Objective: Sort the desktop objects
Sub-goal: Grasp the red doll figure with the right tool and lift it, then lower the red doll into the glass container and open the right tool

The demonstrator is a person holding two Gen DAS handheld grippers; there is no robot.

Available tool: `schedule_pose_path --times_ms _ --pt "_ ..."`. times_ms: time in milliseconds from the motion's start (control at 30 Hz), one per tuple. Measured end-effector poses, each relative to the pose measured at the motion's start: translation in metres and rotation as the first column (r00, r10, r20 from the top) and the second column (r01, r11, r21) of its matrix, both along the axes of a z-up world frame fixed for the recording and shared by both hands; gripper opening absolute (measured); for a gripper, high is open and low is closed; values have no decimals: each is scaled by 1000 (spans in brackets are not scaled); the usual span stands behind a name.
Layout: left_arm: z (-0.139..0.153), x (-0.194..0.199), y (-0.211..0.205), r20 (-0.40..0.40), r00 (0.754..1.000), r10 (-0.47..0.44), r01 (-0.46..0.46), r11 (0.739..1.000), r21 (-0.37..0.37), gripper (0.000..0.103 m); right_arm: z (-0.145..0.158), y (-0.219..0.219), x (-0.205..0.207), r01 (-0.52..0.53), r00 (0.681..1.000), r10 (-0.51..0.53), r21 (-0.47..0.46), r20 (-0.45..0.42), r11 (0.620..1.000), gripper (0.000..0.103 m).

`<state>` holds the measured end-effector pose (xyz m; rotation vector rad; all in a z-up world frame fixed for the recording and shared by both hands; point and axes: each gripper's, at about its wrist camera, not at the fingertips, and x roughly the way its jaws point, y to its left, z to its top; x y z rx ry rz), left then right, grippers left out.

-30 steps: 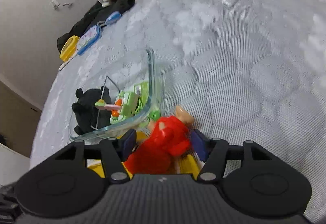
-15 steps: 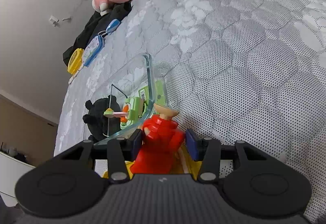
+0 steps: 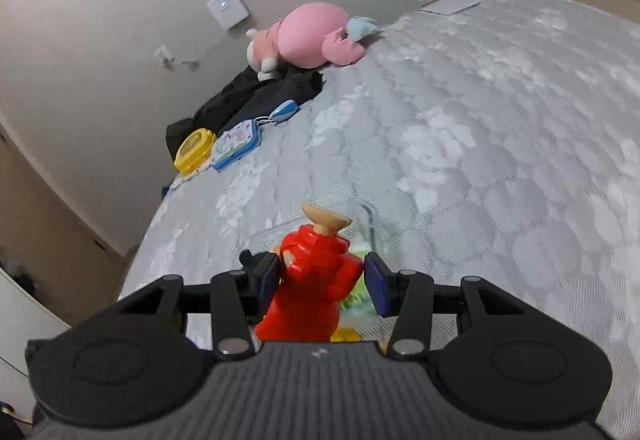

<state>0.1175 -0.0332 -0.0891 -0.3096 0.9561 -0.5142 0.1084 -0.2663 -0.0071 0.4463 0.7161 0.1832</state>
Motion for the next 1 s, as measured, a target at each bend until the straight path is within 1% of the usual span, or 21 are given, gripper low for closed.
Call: schedule_pose_path --times_ms 100,167,267,400,533,633,800,900,1000 --pt "-1 4 3 -2 1000 -9 9 1000 -28 103 5 24 26 -31 1000 31 -137 -2 990 49" --pt "-1 6 5 -11 1000 -4 3 1000 -29 103 4 40 44 -55 999 53 -225 -11 973 49" --pt "0 8 12 -15 1000 8 -9 998 -59 103 -5 64 71 -90 996 78 -341 -49 936 49" --pt "-4 12 19 -52 998 24 -29 996 -82 103 -19 89 92 -121 992 90 -453 -90 883 49" --pt "-5 14 23 -66 997 39 -45 995 -93 103 -33 109 100 -152 987 101 -562 -122 813 49" --pt "-7 14 25 -73 996 43 -50 994 -98 103 -45 121 103 -188 981 116 -605 -157 774 49" --pt "-9 16 27 -89 995 40 -50 992 -113 103 -45 121 101 -200 979 144 -579 -142 790 50" --pt "-12 17 29 -101 994 49 -61 990 -129 103 -37 112 96 -192 981 149 -545 -123 816 51" --pt "-15 17 27 -96 994 50 -61 992 -113 103 -29 99 88 -179 984 148 -508 -100 843 52"
